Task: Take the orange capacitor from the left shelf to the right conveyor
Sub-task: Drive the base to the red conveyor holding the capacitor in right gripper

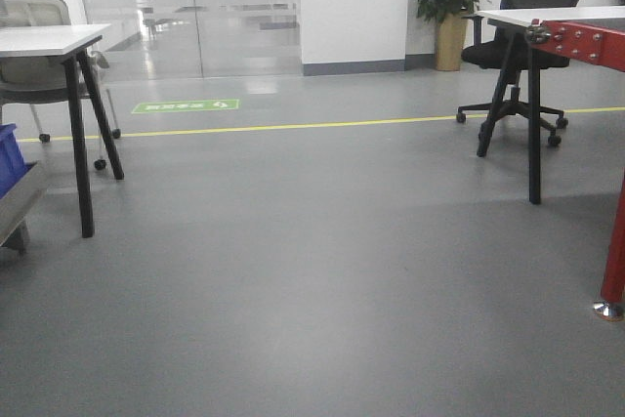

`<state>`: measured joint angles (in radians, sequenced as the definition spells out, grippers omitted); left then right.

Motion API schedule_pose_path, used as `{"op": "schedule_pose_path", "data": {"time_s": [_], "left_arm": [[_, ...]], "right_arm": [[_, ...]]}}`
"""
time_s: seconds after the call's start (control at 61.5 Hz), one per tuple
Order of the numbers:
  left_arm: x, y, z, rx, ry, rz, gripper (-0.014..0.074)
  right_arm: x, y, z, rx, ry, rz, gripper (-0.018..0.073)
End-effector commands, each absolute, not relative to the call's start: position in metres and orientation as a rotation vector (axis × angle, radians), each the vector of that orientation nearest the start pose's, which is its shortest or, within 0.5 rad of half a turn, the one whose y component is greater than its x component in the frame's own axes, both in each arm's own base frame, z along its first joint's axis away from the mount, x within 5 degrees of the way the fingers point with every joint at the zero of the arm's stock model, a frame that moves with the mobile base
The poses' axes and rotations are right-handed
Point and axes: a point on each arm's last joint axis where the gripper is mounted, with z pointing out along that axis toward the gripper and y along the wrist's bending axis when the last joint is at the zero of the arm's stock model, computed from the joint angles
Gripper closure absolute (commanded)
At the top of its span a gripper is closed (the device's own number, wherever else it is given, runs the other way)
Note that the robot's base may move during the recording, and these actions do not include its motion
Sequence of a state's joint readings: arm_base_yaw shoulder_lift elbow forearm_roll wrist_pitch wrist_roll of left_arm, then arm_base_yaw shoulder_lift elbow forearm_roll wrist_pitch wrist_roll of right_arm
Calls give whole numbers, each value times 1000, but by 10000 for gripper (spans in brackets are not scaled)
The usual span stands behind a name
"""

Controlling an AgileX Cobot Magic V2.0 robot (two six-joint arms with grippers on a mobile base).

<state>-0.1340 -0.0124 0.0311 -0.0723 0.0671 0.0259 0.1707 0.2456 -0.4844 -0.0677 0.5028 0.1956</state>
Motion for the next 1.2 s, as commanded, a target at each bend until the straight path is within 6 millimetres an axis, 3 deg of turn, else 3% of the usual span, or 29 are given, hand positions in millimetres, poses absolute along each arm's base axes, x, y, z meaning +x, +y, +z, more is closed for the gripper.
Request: {"op": "schedule_pose_path", "data": {"time_s": [0.0,1.187], "left_arm": [[55,-8,208,65,1462,-153,723],[55,-8,208,65,1462,-153,723]], "right_arm": [[56,6,330,-11,1650,189,450],[56,6,330,-11,1650,189,450]]}}
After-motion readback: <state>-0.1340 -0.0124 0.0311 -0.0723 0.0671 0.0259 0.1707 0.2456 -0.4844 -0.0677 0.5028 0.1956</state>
